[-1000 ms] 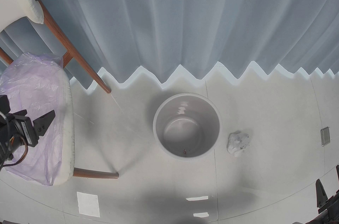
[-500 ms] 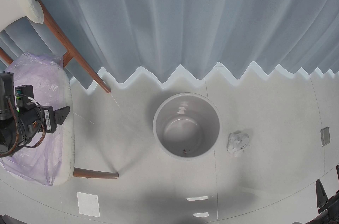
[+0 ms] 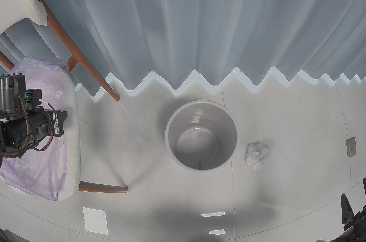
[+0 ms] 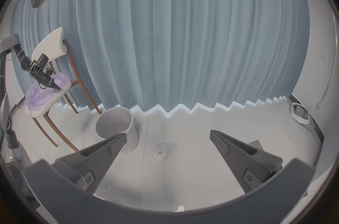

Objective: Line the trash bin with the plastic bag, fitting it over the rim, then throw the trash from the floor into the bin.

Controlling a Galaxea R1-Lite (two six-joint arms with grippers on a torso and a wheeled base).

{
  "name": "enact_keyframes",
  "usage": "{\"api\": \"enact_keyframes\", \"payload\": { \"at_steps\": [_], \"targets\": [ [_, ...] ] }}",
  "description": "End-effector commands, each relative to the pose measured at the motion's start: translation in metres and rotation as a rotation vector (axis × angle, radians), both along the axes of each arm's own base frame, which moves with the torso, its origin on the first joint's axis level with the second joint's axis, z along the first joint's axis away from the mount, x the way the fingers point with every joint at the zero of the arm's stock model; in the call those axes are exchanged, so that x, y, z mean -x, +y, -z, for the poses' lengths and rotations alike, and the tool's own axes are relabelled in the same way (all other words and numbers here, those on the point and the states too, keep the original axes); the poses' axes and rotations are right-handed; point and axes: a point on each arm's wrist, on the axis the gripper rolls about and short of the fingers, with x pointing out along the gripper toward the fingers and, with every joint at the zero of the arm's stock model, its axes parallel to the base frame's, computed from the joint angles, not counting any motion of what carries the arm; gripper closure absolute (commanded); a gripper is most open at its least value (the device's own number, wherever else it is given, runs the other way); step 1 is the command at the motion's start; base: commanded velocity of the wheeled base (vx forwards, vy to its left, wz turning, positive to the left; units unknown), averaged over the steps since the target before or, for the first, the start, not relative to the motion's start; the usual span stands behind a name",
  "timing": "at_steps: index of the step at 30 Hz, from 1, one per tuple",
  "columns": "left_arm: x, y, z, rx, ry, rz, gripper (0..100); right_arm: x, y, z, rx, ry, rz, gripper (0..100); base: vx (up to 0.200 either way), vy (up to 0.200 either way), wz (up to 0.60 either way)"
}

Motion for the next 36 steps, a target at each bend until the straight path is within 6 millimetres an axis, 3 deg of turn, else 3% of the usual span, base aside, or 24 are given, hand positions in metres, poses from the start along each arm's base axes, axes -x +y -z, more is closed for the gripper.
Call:
{"api": "enact_keyframes", "payload": {
  "at_steps": [1, 5, 13, 17, 19, 20, 25, 36],
  "targets": [
    [-0.001, 0.001, 0.001, 0.003, 0.006, -0.005, 100, 0.0, 0.0, 0.005, 0.0, 0.001, 0.0, 0, 0.0, 0.0, 0.0],
    [0.001, 0.004, 0.0, 0.011, -0.002, -0.02, 100, 0.0, 0.0, 0.005, 0.0, 0.001, 0.0, 0, 0.0, 0.0, 0.0],
    [0.038, 0.008, -0.016, 0.095, -0.112, 0.058, 100, 0.0, 0.0, 0.005, 0.0, 0.001, 0.0, 0, 0.0, 0.0, 0.0],
    [0.065, 0.008, -0.028, 0.175, -0.194, 0.213, 100, 0.0, 0.0, 0.005, 0.001, 0.001, 0.0, 0, 0.0, 0.0, 0.0],
    [0.065, 0.008, -0.028, 0.175, -0.194, 0.213, 100, 0.0, 0.0, 0.005, 0.001, 0.001, 0.0, 0, 0.0, 0.0, 0.0],
    [0.076, 0.006, -0.035, 0.257, -0.223, 0.328, 100, 0.0, 0.0, 0.005, 0.001, 0.001, 0.0, 0, 0.0, 0.0, 0.0],
    [0.085, 0.003, -0.039, 0.352, -0.233, 0.426, 100, 0.0, 0.0, 0.005, 0.001, 0.001, 0.0, 0, 0.0, 0.0, 0.0],
    [0.107, -0.038, -0.033, 0.461, -0.143, 0.843, 100, 0.0, 0.0, 0.005, 0.0, 0.001, 0.0, 0, 0.0, 0.0, 0.0]
  ]
}}
